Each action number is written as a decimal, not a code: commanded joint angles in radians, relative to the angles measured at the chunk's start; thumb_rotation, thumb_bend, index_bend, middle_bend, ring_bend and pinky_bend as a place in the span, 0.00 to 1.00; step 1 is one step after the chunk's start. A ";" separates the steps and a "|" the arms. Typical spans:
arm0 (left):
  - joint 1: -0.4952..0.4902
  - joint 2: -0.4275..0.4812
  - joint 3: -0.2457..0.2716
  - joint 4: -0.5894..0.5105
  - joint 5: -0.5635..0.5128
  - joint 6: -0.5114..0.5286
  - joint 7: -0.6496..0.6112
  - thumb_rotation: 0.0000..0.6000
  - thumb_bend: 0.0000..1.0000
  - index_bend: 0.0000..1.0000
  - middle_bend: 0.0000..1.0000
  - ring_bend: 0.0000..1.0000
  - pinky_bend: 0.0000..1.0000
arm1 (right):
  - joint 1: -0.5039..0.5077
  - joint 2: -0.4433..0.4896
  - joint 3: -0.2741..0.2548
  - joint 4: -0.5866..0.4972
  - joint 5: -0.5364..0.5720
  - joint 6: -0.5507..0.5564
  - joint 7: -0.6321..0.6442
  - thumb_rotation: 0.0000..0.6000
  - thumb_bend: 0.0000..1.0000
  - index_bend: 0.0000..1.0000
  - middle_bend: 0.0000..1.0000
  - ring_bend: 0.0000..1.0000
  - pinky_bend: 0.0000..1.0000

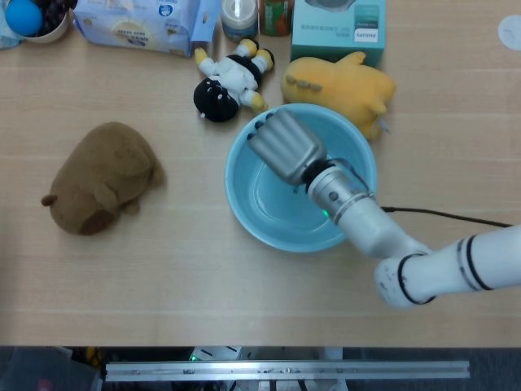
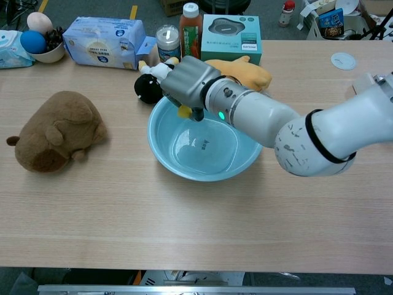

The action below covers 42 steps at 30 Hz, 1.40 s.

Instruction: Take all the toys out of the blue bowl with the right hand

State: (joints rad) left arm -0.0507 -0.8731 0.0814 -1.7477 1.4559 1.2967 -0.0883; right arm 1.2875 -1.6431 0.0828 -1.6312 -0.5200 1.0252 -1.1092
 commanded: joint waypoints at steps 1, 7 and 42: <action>-0.001 0.000 0.000 -0.002 0.002 0.000 0.002 1.00 0.42 0.10 0.08 0.05 0.13 | -0.021 0.060 0.019 -0.020 0.000 0.029 0.031 1.00 0.25 0.53 0.45 0.45 0.65; -0.003 0.000 0.001 -0.008 0.005 -0.002 0.008 1.00 0.42 0.10 0.08 0.05 0.13 | -0.021 0.061 0.047 0.081 0.039 0.017 0.055 1.00 0.25 0.53 0.45 0.45 0.65; 0.002 0.008 -0.007 -0.007 0.004 0.021 0.002 1.00 0.42 0.10 0.09 0.05 0.13 | -0.118 0.170 0.097 0.004 0.016 0.095 0.131 1.00 0.22 0.12 0.31 0.31 0.55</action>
State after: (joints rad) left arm -0.0478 -0.8644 0.0748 -1.7552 1.4590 1.3171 -0.0858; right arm 1.2402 -1.5793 0.2052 -1.5008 -0.4595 1.0470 -1.0180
